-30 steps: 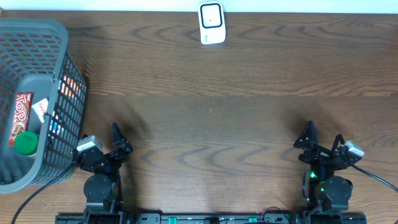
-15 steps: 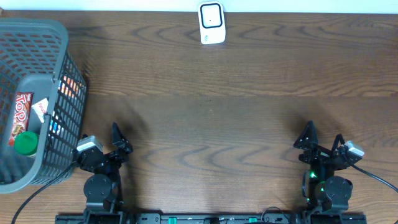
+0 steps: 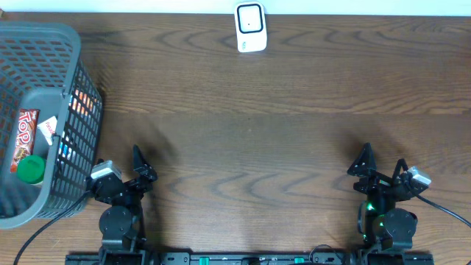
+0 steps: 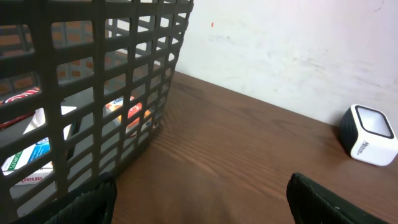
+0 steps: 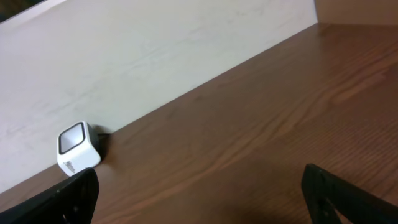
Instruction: Scan the item barcode
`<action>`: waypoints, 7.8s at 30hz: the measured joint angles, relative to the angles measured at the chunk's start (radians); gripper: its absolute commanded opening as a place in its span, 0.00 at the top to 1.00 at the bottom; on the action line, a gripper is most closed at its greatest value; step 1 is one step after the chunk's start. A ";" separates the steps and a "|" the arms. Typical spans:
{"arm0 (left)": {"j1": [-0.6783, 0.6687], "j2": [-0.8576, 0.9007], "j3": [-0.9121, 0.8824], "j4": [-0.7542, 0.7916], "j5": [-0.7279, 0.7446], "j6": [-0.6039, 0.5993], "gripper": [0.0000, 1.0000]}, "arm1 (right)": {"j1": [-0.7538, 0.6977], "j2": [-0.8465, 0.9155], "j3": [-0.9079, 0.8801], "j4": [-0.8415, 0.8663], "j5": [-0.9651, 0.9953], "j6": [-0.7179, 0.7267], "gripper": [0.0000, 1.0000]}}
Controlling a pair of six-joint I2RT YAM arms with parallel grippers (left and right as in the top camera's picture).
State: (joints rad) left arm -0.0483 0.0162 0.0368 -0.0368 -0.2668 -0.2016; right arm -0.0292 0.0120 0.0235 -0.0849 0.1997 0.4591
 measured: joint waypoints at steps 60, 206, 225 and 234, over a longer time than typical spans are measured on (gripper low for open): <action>0.640 1.380 1.905 -1.214 0.522 -0.171 0.12 | 0.000 0.000 -0.001 0.002 0.003 0.000 0.01; -0.556 2.091 1.584 -0.953 0.279 -1.164 0.05 | 0.000 0.000 -0.001 0.002 0.003 0.000 0.01; -0.196 1.226 1.587 -0.945 -0.088 -0.767 0.05 | 0.000 0.000 -0.001 0.002 0.003 0.000 0.01; 0.438 1.177 1.588 -0.969 -0.010 -0.626 0.04 | 0.000 0.000 -0.001 0.002 0.003 0.000 0.01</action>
State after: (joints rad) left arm 0.3897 1.1931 1.6249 -1.0058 -0.2768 -0.8280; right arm -0.0292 0.0120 0.0223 -0.0826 0.2028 0.4587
